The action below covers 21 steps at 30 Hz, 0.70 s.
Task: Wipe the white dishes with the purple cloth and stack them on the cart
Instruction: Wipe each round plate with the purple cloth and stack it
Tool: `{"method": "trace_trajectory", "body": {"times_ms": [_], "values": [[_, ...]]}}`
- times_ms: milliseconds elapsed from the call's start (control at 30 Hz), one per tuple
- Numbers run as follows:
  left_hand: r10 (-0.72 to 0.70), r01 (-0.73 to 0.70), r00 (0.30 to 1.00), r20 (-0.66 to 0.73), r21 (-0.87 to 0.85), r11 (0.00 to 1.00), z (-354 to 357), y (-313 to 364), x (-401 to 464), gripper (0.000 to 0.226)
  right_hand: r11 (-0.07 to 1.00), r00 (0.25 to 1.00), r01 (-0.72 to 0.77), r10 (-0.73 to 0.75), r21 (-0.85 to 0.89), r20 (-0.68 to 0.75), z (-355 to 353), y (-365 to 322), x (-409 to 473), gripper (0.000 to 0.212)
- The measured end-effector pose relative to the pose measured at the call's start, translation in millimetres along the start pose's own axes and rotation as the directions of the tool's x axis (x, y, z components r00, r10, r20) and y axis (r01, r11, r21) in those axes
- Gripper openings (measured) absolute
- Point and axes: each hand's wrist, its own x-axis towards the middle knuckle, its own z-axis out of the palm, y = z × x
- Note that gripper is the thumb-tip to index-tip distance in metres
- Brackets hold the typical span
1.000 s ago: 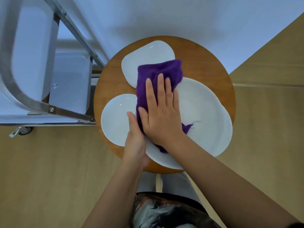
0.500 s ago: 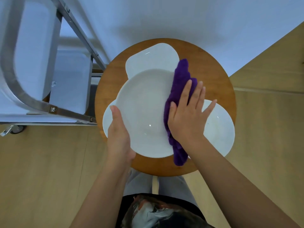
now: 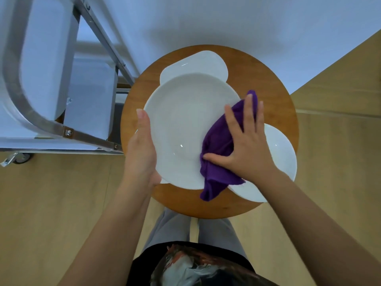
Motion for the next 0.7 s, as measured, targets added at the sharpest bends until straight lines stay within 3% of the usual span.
{"method": "trace_trajectory", "body": {"times_ms": [67,167,367,467,567,633,700], "values": [[0.017,-0.021,0.996,-0.091,-0.048,0.999,7,0,-3,0.033,0.919,0.968,-0.227,0.25,0.321,-0.031,11,-7,-6,0.115],[0.012,-0.032,0.988,-0.156,-0.126,0.992,17,-5,-2,0.033,0.645,0.861,-0.368,0.509,0.67,-0.017,22,-18,-15,0.117],[-0.03,-0.017,0.982,-0.184,-0.252,0.968,35,-18,-10,0.041,0.318,0.648,-0.388,0.762,0.865,0.011,31,-32,-23,0.073],[0.008,-0.086,0.967,-0.256,-0.296,0.951,48,-23,-14,0.041,0.188,0.576,-0.378,0.814,0.906,0.071,37,-47,-28,0.068],[-0.004,-0.087,0.975,-0.221,-0.399,0.913,53,-27,-15,0.042,0.148,0.55,-0.351,0.832,0.925,0.076,32,-52,-28,0.069],[0.027,-0.081,0.991,-0.131,-0.427,0.901,48,-30,-15,0.041,0.194,0.581,-0.348,0.812,0.917,0.048,22,-44,-27,0.065],[0.079,-0.087,0.996,-0.037,-0.339,0.937,35,-30,-15,0.046,0.24,0.63,-0.359,0.775,0.902,0.044,8,-29,-26,0.064]]}}
